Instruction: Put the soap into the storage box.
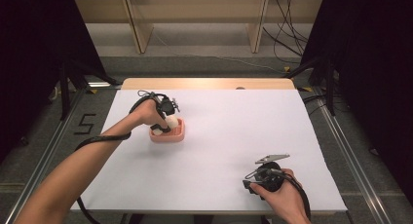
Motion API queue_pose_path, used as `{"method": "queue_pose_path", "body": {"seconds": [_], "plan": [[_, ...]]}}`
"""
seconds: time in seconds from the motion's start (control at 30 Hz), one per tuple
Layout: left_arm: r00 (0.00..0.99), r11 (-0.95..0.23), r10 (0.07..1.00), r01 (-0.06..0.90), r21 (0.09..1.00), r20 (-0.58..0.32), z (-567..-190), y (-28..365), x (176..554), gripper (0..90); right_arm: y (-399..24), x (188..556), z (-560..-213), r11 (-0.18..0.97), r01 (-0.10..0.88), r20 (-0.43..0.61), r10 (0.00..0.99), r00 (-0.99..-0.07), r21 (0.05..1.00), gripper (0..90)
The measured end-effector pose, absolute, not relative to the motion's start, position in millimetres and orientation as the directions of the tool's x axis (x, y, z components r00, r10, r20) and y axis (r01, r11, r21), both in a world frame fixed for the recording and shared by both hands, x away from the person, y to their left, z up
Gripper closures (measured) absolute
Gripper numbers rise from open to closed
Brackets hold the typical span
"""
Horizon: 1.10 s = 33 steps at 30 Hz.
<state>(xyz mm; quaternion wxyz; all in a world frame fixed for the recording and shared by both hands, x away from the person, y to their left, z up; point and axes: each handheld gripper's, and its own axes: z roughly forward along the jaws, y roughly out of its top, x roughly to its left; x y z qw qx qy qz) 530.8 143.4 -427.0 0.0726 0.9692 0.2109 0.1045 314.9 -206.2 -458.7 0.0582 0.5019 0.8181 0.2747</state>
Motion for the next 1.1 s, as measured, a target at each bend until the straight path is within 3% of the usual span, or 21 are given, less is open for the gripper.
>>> {"method": "queue_pose_path", "body": {"seconds": [1.1], "plan": [[0.892, -0.904, 0.417, 0.387, 0.181, 0.175, -435.3, 141.8, 536.2, 49.2, -206.7, 314.7, -458.5, 0.346, 0.794, 0.182, 0.854, -0.487, 0.500, 48.0]]}}
